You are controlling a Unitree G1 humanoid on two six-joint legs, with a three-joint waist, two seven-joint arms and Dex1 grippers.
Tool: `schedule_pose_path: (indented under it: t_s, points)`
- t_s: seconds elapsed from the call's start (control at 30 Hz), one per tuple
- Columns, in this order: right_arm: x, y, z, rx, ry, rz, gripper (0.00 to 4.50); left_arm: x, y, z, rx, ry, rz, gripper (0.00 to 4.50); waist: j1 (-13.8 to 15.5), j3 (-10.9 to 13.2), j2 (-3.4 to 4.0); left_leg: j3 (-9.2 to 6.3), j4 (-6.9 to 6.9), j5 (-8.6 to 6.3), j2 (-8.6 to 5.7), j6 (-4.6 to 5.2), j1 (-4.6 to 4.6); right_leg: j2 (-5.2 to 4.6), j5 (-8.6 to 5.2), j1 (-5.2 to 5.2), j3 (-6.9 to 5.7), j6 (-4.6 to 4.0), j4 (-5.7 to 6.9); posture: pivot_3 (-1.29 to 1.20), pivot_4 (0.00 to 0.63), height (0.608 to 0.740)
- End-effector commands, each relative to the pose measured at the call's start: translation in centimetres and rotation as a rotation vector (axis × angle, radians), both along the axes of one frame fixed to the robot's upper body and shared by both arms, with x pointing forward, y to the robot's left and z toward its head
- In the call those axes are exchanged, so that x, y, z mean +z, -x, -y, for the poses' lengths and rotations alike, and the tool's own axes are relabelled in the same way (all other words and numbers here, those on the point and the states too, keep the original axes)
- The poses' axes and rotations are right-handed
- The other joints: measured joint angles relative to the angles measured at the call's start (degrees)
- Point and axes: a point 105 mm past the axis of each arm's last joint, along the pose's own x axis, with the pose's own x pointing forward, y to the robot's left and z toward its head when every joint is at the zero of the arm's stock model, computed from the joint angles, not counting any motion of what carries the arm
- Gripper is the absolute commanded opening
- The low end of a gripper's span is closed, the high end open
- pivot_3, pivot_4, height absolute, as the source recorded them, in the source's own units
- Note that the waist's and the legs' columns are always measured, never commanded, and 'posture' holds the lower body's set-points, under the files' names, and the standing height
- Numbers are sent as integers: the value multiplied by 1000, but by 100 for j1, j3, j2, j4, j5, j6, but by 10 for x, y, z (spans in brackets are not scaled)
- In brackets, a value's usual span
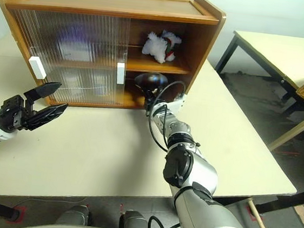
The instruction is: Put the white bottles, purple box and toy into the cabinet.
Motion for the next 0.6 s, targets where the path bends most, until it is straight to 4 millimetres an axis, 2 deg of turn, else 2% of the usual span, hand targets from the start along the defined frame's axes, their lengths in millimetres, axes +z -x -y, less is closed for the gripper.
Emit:
schedule_pose_path:
  t_s: [0.03,0.07,0.2,0.5,0.6]
  points:
    - [-4,-2,1,-38,-9,-34,38,6,2,2,-9,-16,16,4500,0,0,0,0,0,0,0,0,0,0,-1,-1,0,-1,3,51,38,740]
    - [-4,-2,-1,-38,-2,-42,38,6,2,2,-9,-18,16,4500,1,0,0,0,0,0,0,0,1,0,-2,-3,0,-3,7,51,38,740]
    - [-5,-3,-6,-32,9,-65,1093,7,1,1,-9,-20,18,4500,1,0,0,0,0,0,1,-1,4,1,-7,-3,-1,-11,14,50,36,740]
    - [-3,-1,10,-28,-11,-60,4433,5,0,6,-17,-3,18,4500,-1,0,0,1,0,0,1,-1,4,1,-13,-3,-1,-20,15,38,35,740]
    - [-5,3,17,9,-22,-70,4477,4,-1,8,-24,3,19,4500,0,0,-1,2,0,0,1,-1,4,1,-12,-2,-1,-20,15,20,36,740]
